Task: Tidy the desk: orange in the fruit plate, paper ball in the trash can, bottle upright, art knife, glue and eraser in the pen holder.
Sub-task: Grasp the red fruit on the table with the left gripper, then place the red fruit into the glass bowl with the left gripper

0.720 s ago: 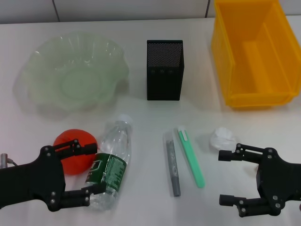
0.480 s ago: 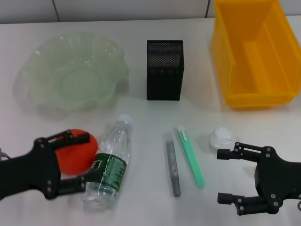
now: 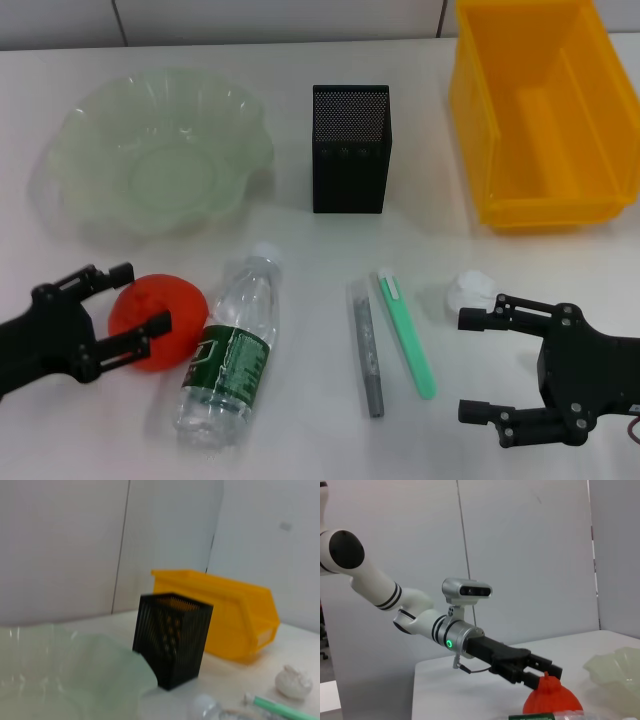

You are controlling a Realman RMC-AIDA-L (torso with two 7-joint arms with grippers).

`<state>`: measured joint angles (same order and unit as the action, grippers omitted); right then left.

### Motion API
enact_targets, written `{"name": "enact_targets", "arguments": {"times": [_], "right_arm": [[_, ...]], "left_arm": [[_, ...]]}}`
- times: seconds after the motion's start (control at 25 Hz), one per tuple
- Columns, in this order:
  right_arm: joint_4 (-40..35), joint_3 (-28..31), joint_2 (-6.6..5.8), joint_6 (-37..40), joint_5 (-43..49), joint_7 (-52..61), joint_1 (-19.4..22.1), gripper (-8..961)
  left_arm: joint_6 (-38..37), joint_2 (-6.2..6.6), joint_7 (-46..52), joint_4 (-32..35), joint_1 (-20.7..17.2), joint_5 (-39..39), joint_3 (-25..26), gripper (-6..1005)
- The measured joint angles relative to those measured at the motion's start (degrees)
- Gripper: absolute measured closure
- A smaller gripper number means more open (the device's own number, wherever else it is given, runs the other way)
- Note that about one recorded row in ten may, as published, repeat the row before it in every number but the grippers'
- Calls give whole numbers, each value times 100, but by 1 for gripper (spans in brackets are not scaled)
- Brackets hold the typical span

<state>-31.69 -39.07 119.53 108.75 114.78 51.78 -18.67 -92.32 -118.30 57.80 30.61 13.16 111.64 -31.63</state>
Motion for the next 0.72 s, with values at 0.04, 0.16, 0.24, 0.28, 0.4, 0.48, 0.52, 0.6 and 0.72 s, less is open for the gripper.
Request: {"name": "enact_targets", "arguments": {"times": [0.04, 0.16, 0.24, 0.28, 0.4, 0.48, 0.52, 0.6, 0.72], "right_arm": [[0, -7, 0, -11, 0, 1, -1, 110], [0, -21, 0, -21, 0, 2, -4, 111], [0, -10, 0, -21, 0, 14, -4, 111], [-1, -2, 0, -21, 0, 20, -4, 111], [-2, 8, 0, -22, 0, 26, 4, 111], [2, 8, 0, -21, 1, 30, 17, 110], [2, 8, 0, -21, 1, 30, 17, 110], [6, 7, 0, -22, 1, 36, 21, 110], [34, 9, 0, -18, 0, 44, 34, 110]], "left_arm": [[58, 0, 3, -41, 12, 49, 0, 282], [232, 0, -1, -91, 28, 109, -1, 298], [249, 2, -8, -79, 30, 181, -13, 308], [235, 5, -38, -51, 37, 259, -9, 313], [236, -2, -105, -29, 37, 271, 15, 362], [251, -7, -143, -23, 39, 264, 36, 441], [253, -7, -145, -23, 43, 263, 46, 481], [229, -9, -150, -6, 56, 259, 125, 560], [-25, -13, -162, 133, 56, 249, 415, 631]]}}
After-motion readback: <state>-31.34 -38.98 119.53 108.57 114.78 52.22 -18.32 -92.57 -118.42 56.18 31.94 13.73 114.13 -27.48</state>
